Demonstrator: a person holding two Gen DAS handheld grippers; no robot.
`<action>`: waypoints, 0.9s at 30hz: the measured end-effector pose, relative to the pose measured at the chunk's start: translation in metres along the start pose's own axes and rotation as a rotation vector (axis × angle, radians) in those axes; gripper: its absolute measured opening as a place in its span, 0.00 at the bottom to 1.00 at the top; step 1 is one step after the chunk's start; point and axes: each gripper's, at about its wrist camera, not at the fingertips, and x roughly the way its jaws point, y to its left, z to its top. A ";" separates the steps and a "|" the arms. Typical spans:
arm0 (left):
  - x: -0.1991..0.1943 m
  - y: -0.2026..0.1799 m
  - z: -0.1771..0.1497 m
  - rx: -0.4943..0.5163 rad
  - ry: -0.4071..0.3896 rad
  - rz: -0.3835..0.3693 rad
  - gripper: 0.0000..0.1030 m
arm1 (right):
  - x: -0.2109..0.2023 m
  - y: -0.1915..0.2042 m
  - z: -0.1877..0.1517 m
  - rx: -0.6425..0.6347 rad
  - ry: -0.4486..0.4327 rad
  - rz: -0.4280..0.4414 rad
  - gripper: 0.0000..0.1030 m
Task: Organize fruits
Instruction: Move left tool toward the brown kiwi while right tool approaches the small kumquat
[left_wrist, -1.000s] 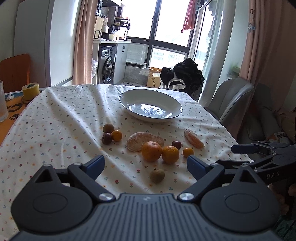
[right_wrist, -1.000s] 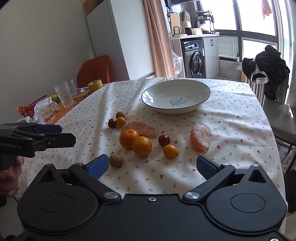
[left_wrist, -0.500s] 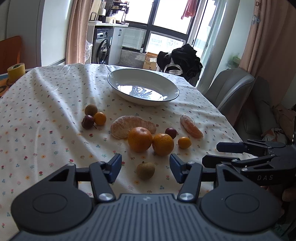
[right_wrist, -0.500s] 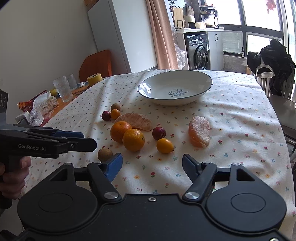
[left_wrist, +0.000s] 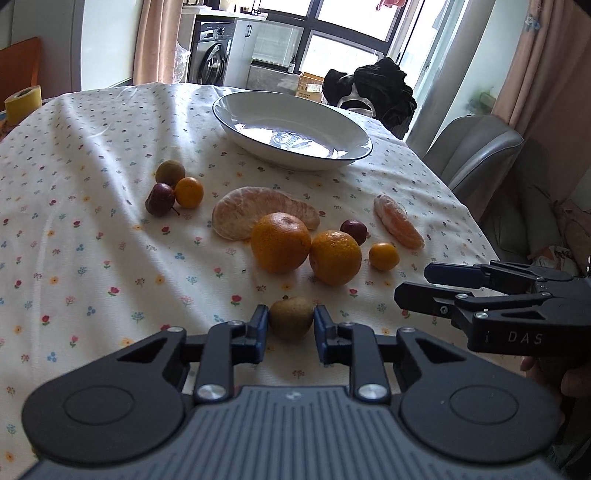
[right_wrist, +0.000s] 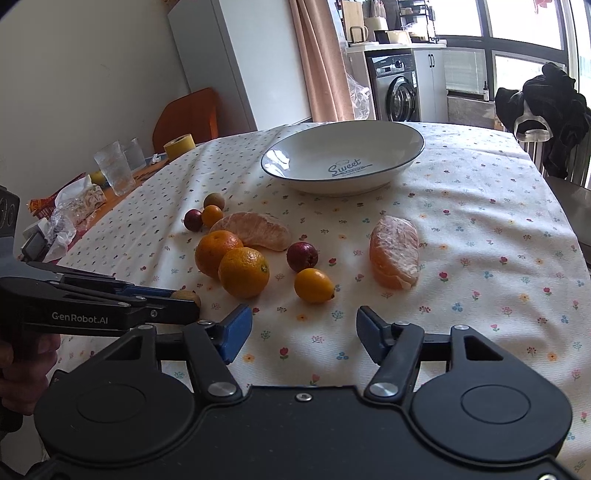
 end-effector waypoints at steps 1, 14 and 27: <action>0.000 0.000 0.001 0.000 -0.004 0.005 0.24 | 0.002 0.000 0.001 -0.001 0.002 -0.004 0.59; -0.009 0.010 0.009 -0.049 -0.048 0.055 0.24 | 0.021 -0.005 0.011 -0.004 -0.002 0.030 0.47; -0.026 0.013 0.014 -0.048 -0.115 0.043 0.24 | 0.015 0.002 0.019 -0.014 0.001 0.010 0.22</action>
